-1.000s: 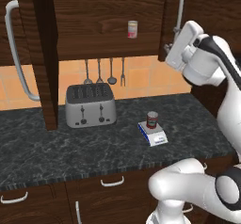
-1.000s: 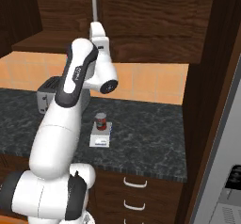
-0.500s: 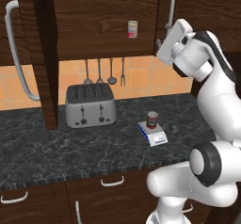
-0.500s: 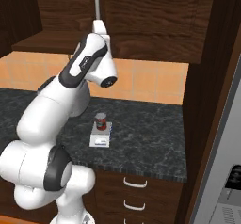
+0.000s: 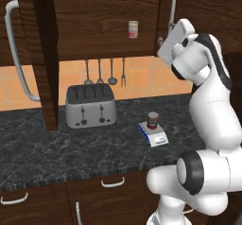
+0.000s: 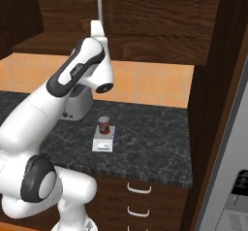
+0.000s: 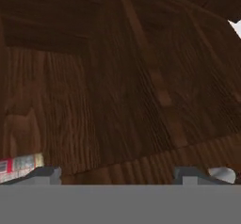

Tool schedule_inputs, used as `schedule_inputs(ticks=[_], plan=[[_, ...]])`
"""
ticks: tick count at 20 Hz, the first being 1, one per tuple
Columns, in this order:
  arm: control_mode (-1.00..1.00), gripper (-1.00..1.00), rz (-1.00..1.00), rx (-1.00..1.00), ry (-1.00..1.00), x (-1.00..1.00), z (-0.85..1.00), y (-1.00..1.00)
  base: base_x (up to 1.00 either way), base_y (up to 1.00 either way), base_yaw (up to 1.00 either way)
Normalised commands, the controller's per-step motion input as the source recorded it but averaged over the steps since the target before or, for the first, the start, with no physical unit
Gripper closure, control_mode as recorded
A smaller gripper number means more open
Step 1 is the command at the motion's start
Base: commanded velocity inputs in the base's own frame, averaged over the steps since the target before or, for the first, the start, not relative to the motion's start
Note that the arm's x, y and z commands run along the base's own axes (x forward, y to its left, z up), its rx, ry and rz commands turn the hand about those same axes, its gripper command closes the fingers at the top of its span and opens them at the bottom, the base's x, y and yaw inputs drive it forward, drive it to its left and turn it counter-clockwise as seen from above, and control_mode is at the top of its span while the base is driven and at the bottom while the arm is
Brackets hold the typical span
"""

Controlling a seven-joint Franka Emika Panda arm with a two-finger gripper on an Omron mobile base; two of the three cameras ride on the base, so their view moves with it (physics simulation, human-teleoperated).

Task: Pick the canned food and place it on the digital scale for weighing, and close the cabinet.

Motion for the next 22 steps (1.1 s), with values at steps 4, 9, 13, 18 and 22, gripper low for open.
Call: schedule_inputs(ticks=[4,9,13,18,22], plan=[[-1.0,-1.0,0.0,0.0,-0.22,-0.83,0.31,0.18,0.0,0.0,0.0],[-1.0,-1.0,0.0,0.0,-0.03,-0.7,0.47,-0.03,0.0,0.0,0.0],[-1.0,-1.0,0.0,-0.06,0.14,-0.73,0.65,-0.21,0.0,0.0,0.0],[-1.0,-1.0,0.0,-0.06,0.27,-0.94,0.34,-0.19,0.0,0.0,0.0],[-1.0,-1.0,0.0,0.0,0.12,-1.0,-0.11,0.06,0.0,0.0,0.0]])
